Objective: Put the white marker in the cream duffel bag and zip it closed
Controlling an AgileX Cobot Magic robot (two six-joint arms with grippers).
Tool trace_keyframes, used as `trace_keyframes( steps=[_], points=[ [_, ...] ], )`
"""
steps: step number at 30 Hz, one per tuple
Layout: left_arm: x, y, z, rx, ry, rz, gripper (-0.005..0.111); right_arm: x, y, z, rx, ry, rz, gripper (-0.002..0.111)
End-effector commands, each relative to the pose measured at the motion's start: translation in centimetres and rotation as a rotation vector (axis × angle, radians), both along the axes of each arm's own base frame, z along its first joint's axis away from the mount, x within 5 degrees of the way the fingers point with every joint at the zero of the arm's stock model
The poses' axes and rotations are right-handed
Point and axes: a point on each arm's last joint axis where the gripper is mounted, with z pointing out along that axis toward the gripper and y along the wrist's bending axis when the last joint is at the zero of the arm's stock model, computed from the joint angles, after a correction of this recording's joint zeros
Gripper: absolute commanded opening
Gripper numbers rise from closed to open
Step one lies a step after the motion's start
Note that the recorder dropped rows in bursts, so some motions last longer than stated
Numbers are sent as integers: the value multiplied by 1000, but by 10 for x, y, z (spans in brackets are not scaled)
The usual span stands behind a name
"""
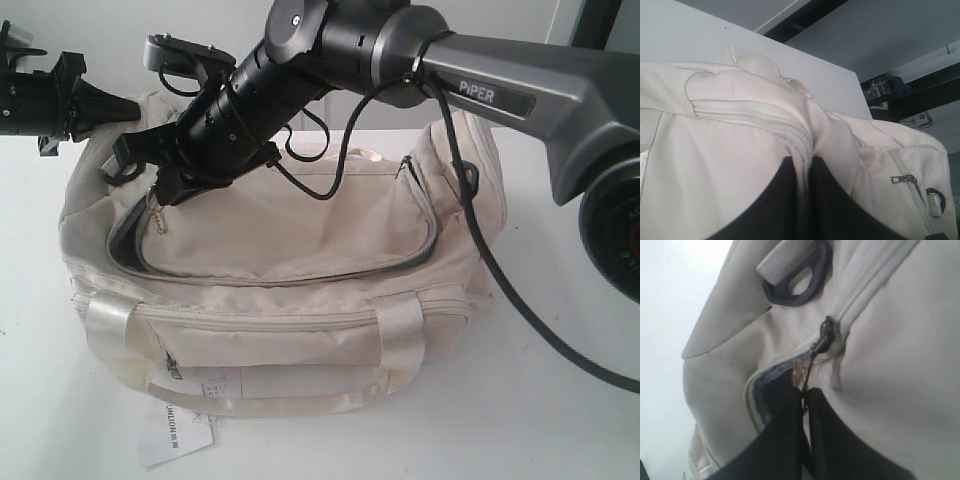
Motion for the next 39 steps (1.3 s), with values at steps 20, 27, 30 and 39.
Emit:
trace_keyframes(
  steps=[20, 27, 30, 39],
  points=[
    [6, 4, 8, -85, -3, 86, 0, -17, 1, -1, -35, 133, 105, 0],
    [6, 4, 8, -85, -3, 86, 0, -24, 6, -2, -47, 142, 144, 0],
    [6, 4, 8, -85, -3, 86, 0, -27, 6, -2, -55, 163, 161, 0],
    [6, 4, 8, -87, -1, 86, 0, -32, 4, 9, -52, 149, 188, 0]
  ],
)
